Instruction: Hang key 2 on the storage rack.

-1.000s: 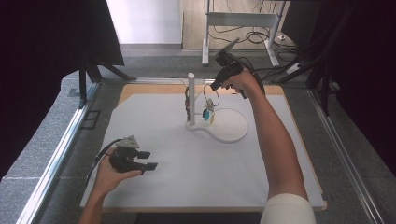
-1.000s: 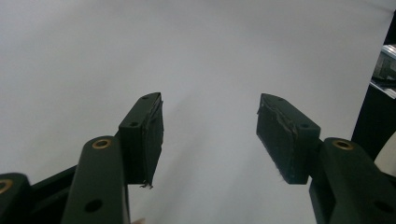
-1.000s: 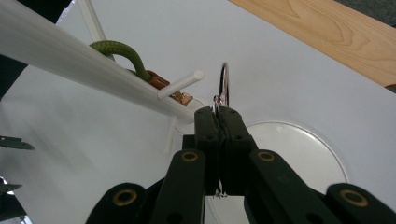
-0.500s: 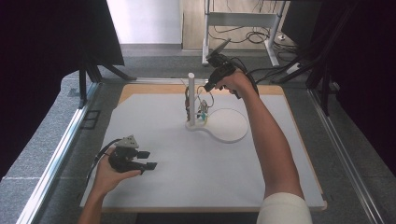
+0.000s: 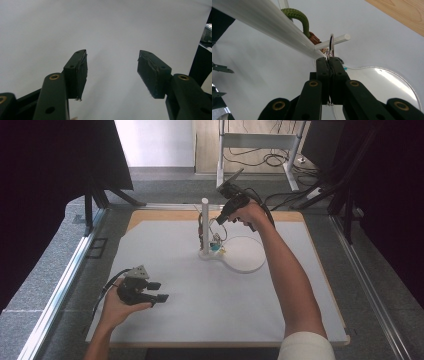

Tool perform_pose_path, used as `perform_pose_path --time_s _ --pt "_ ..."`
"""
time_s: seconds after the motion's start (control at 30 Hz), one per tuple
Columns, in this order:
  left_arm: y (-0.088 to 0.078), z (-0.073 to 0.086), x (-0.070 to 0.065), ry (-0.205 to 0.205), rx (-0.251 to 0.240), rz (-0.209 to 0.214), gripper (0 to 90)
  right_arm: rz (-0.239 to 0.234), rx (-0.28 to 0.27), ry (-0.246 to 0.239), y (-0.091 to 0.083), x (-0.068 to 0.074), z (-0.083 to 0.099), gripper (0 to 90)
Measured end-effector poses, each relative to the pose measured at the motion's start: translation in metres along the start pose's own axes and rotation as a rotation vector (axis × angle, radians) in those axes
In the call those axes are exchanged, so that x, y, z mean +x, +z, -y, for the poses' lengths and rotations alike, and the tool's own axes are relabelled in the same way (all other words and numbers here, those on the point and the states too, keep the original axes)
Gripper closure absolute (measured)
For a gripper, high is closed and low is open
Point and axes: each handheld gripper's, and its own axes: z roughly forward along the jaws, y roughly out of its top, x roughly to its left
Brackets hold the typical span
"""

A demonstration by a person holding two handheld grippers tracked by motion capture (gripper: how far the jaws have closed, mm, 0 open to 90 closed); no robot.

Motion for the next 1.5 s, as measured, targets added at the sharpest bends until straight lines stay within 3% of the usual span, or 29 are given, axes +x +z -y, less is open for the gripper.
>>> perform_pose_path --time_s 0.43,0.8,0.97,1.2,1.5 --pt "0.002 0.000 0.000 0.003 0.006 -0.002 41.7 -0.041 -0.003 -0.014 0.008 0.006 0.009 85.6" --pt "0.004 -0.002 0.001 0.000 0.006 0.003 41.7 -0.050 -0.056 -0.018 -0.016 0.007 0.028 82.4" --pt "0.005 -0.002 0.000 0.000 0.011 0.001 41.7 -0.053 -0.080 -0.019 -0.027 0.005 0.042 76.4" --pt "0.006 -0.002 0.000 -0.001 0.017 -0.003 41.7 -0.050 -0.123 -0.035 -0.032 0.004 0.067 60.6" --pt "0.006 -0.003 0.000 -0.003 0.018 -0.004 41.6 -0.050 -0.205 -0.062 -0.024 0.009 0.125 53.8"
